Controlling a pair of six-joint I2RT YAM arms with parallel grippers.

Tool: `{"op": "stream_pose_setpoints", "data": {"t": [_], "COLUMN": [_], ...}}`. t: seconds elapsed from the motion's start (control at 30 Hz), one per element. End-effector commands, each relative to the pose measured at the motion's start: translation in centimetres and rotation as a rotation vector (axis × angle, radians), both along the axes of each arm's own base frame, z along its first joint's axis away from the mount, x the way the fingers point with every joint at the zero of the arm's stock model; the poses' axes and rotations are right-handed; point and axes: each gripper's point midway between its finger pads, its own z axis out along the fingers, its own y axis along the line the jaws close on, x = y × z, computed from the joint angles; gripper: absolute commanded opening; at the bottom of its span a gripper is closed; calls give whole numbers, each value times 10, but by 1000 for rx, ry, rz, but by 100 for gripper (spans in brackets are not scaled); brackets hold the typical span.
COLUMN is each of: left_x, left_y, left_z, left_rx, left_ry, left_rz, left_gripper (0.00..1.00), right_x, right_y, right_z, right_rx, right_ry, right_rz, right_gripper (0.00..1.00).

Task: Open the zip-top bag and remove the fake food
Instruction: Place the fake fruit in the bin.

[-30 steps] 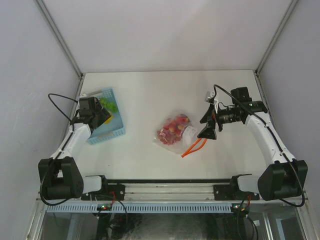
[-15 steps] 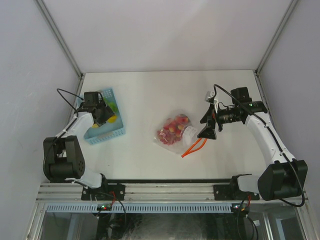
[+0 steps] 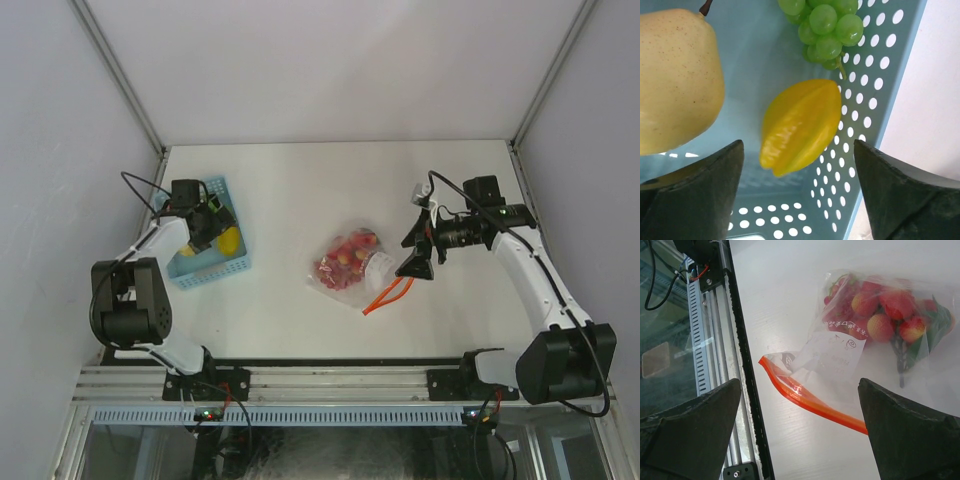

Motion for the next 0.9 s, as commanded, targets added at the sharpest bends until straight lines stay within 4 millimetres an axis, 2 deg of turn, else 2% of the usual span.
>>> {"op": "stream_pose_setpoints", "data": {"t": [0.0,0.17,0.33,0.6,0.77,0.87], "left_x": [16,12,0,-31,-56,-68], "left_y": [7,15,24,35,38,36], "left_z": [40,65,102,156,179,188], "left_rx": [49,103,172,299,348,341], "left_ry": [-111,-174,-274,-439,-541,-607], "left_rz": [-26,-21,-14,-37,-27,-10], "left_gripper": [99,100,100,100,100,100], "right_x": [-5,-17,-26,-28,-27,-25], "right_y": [-1,-3,-4,-2,1,3], "right_z": [12,16,22,42,55,57], "right_rx": [8,0,-3,27,65,89], "right_ry": [-57,-96,-171,-348,-538,-593], "right_rz": [3,33,69,99,114,101], "right_gripper": [100,100,100,100,100,100]}}
